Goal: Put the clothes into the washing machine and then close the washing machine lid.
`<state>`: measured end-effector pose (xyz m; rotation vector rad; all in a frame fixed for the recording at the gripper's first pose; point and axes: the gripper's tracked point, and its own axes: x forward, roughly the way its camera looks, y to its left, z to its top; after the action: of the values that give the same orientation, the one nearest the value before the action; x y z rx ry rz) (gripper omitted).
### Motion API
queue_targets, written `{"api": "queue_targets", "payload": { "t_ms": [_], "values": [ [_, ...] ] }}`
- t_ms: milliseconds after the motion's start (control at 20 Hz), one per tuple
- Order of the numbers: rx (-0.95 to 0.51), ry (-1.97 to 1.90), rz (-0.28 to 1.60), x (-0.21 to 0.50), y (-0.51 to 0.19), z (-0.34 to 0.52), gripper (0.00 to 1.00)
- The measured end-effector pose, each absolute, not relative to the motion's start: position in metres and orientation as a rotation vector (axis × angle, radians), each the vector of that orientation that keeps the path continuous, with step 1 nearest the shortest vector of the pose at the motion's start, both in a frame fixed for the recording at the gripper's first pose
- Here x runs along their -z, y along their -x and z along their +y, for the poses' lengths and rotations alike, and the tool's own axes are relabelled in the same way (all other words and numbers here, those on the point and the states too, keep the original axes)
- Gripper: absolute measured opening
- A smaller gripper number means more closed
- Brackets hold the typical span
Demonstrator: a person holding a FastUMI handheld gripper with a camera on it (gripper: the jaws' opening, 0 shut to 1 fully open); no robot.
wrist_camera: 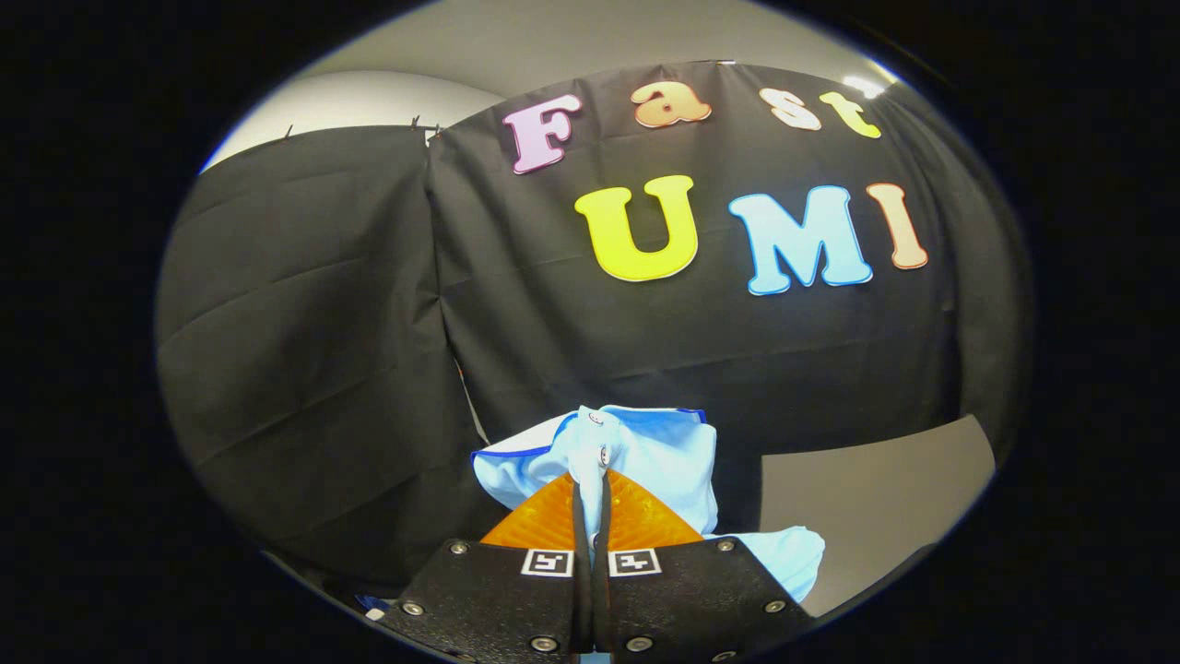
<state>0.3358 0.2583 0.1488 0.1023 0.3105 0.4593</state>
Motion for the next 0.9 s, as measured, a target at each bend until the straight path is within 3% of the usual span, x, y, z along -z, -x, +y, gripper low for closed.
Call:
{"api": "queue_targets", "payload": {
  "t_ms": [900],
  "values": [
    [-0.545,0.024,0.426,-0.036,-0.335,0.355,0.0]
  ]
}}
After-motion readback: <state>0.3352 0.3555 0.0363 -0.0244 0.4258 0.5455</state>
